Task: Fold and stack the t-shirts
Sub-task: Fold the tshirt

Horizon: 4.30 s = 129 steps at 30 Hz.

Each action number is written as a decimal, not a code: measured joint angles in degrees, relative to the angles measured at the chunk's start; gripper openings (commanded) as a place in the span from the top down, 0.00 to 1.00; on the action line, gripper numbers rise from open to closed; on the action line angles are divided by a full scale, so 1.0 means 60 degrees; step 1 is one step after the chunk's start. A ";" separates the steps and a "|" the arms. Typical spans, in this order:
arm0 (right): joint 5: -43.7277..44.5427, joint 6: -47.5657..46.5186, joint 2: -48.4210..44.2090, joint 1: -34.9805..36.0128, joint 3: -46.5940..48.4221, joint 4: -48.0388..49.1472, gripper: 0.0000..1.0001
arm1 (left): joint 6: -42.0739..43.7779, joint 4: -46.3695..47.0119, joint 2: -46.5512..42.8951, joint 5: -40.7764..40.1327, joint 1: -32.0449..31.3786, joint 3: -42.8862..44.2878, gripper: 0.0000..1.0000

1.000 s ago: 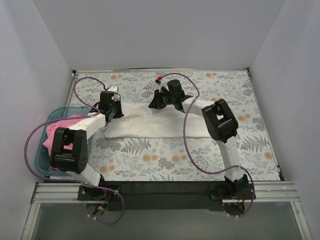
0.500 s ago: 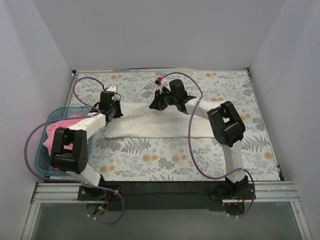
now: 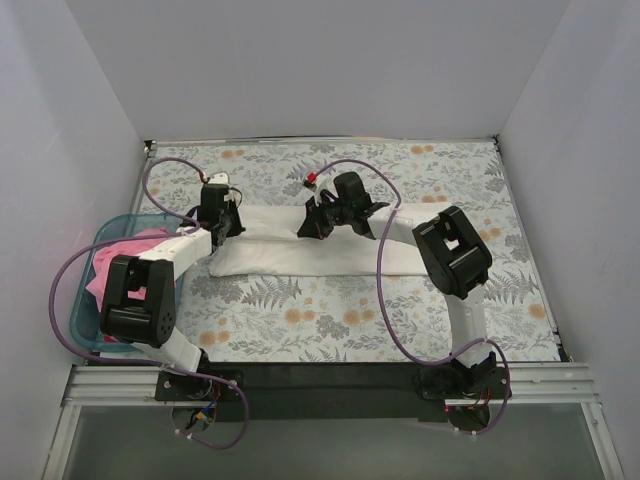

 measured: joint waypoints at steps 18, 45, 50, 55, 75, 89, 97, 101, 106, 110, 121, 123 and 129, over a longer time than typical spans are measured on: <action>0.1344 -0.0444 -0.1953 0.0127 -0.1195 -0.1854 0.46 | -0.2018 -0.0401 -0.2098 0.0113 0.0000 -0.0623 0.31; 0.3676 0.2761 -0.6273 -0.6721 -0.6849 -0.2783 0.45 | -0.5894 -0.2222 -0.1155 -0.0922 0.1009 -0.1807 0.64; 0.3949 0.2805 -0.6918 -0.7227 -0.7271 -0.2983 0.43 | -0.6029 -0.2269 -0.0729 -0.0856 0.1151 -0.1362 0.60; 0.4186 0.2736 -0.7391 -0.7289 -0.7293 -0.3574 0.41 | -0.5883 -0.2419 -0.0780 -0.0743 0.1180 -0.1162 0.49; 0.2240 0.2805 -0.3144 -0.7337 -0.2535 -0.2193 0.46 | -0.4426 -0.0816 0.2142 0.0160 0.0466 0.3024 0.74; 0.2051 0.2838 -0.1308 -0.8134 -0.1843 -0.1759 0.46 | -0.4524 -0.0466 0.4080 0.0066 0.0550 0.3479 0.88; 0.1676 0.2892 -0.1351 -0.8568 -0.2138 -0.1341 0.46 | -0.4648 -0.0463 0.4466 0.0120 0.0885 0.4025 0.81; 0.1803 0.2747 -0.1643 -0.8557 -0.2346 -0.1373 0.45 | -0.4255 -0.0721 0.4645 0.0127 0.0896 0.4517 0.68; 0.2597 0.2197 -0.2692 -0.8280 -0.2575 -0.1956 0.44 | -0.3617 -0.1315 0.4579 -0.0291 0.0630 0.5220 0.46; 0.3286 0.1632 -0.3865 -0.7522 -0.2743 -0.2415 0.44 | -0.3475 -0.1883 0.3942 -0.0969 0.0106 0.5322 0.36; 0.4907 0.0729 -0.5829 -0.3967 -0.3974 -0.4546 0.44 | -0.4506 -0.3089 0.0852 -0.1949 -0.1588 0.3104 0.36; 0.5034 0.0597 -0.5829 -0.3701 -0.4135 -0.4765 0.44 | -0.4666 -0.3180 0.0550 -0.2076 -0.1821 0.2510 0.36; 0.5195 0.0452 -0.5654 -0.3501 -0.4594 -0.5176 0.44 | -0.5107 -0.3297 0.0331 -0.2299 -0.2062 0.1253 0.39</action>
